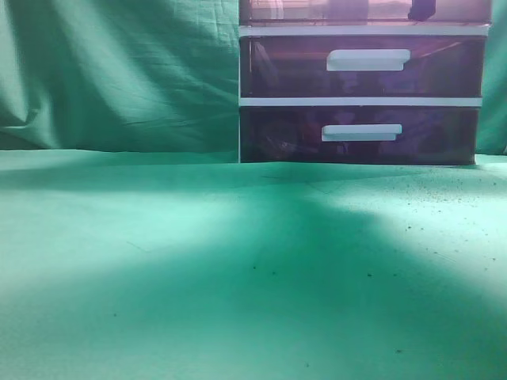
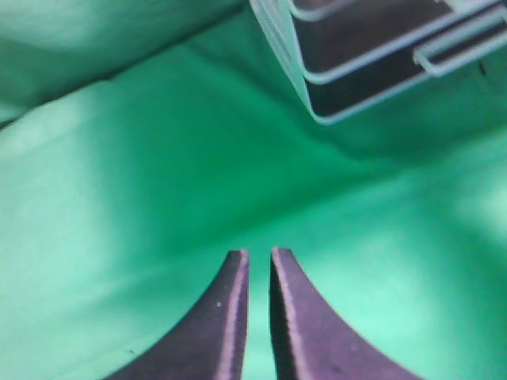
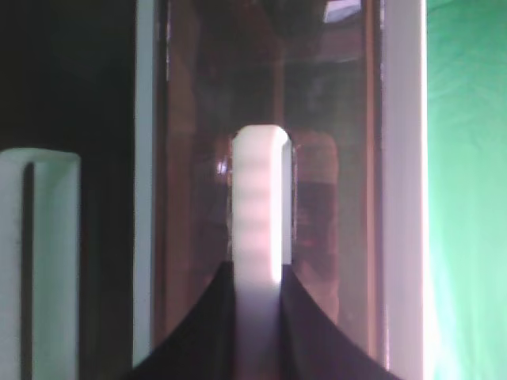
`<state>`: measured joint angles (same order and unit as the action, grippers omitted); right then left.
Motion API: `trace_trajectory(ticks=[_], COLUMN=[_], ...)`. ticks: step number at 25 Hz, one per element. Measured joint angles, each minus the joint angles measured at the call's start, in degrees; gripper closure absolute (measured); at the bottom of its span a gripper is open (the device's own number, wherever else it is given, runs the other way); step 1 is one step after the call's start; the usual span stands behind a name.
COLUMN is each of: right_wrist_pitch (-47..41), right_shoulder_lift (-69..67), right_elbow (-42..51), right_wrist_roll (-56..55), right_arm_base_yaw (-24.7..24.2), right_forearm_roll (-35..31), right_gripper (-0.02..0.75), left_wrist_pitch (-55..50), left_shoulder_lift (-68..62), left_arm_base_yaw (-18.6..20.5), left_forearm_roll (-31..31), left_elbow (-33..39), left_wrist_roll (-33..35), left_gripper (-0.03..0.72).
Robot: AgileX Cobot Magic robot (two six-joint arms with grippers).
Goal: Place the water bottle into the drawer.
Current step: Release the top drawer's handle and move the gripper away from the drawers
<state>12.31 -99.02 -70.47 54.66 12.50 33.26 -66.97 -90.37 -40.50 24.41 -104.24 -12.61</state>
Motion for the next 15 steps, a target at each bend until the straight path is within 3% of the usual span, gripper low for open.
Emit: trace_trajectory(ticks=[6,13,15], right_wrist_pitch=[2.70,5.11,6.05], right_shoulder_lift=[-1.86,-2.65,-2.65], right_elbow=[-1.39,-1.52,-1.52], right_wrist_roll=[0.40,-3.08,-4.58], right_arm_base_yaw=[-0.48,-0.56,-0.56], right_forearm_roll=[-0.46,-0.79,-1.04], right_gripper=[0.638,0.638,0.501], left_wrist_pitch=[10.51,13.87,14.20], left_shoulder_lift=[11.14,23.34,25.89], left_arm_base_yaw=[0.00,0.00,0.00], left_forearm_roll=[-1.70,-2.42,-2.29], left_elbow=[19.31,32.77,35.02], left_wrist_roll=[-1.32,-2.24,-2.57], left_gripper=[0.612,0.612,0.612])
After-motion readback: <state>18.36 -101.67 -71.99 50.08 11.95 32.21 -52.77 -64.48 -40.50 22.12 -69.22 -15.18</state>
